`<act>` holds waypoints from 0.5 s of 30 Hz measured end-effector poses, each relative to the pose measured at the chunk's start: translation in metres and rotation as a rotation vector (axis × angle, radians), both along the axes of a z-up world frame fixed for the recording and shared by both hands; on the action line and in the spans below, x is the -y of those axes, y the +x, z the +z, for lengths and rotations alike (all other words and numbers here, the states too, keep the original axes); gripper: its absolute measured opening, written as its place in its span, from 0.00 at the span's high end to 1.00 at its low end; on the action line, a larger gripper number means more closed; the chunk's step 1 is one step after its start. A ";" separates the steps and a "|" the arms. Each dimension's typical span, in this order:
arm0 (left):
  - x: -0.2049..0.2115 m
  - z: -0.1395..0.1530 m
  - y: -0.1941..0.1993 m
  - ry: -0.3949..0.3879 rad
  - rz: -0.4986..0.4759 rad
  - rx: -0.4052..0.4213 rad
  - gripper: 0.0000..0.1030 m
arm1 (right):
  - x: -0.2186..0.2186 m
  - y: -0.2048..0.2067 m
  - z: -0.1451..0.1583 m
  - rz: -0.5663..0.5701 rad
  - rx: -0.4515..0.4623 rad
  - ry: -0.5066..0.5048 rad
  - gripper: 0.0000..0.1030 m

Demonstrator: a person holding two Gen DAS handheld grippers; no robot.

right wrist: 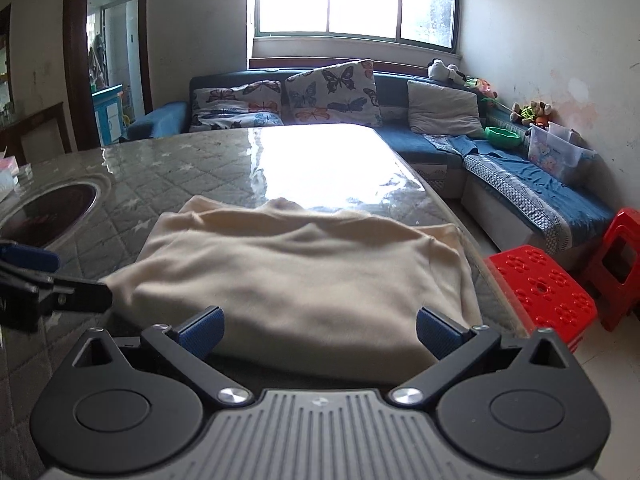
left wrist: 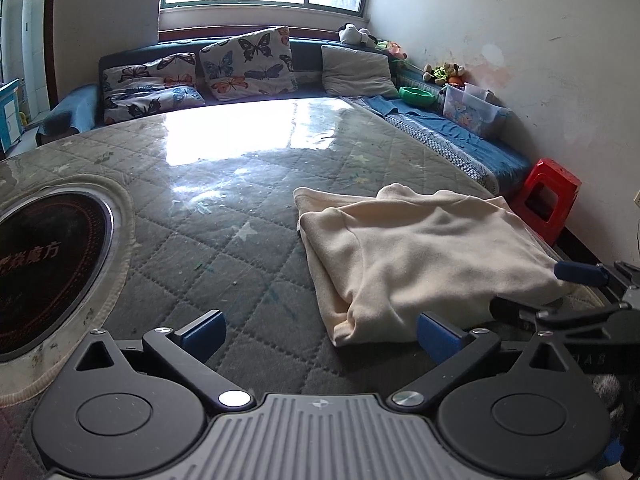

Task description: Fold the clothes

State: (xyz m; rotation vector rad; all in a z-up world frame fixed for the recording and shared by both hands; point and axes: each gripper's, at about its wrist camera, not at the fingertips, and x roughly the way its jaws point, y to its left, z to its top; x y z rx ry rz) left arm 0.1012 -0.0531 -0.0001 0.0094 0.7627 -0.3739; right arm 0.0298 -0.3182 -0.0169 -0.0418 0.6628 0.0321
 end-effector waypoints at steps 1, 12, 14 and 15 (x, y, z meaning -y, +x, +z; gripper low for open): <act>-0.001 0.000 -0.002 0.001 0.000 0.003 0.00 | -0.002 -0.003 -0.001 -0.012 -0.003 -0.006 0.00; -0.004 0.003 -0.022 0.013 -0.015 0.035 0.00 | -0.007 -0.022 -0.001 -0.066 -0.037 0.019 0.00; -0.004 0.004 -0.025 0.017 -0.018 0.040 0.00 | -0.008 -0.025 -0.002 -0.075 -0.042 0.020 0.00; -0.004 0.004 -0.027 0.020 -0.020 0.042 0.00 | -0.009 -0.026 -0.003 -0.078 -0.045 0.023 0.00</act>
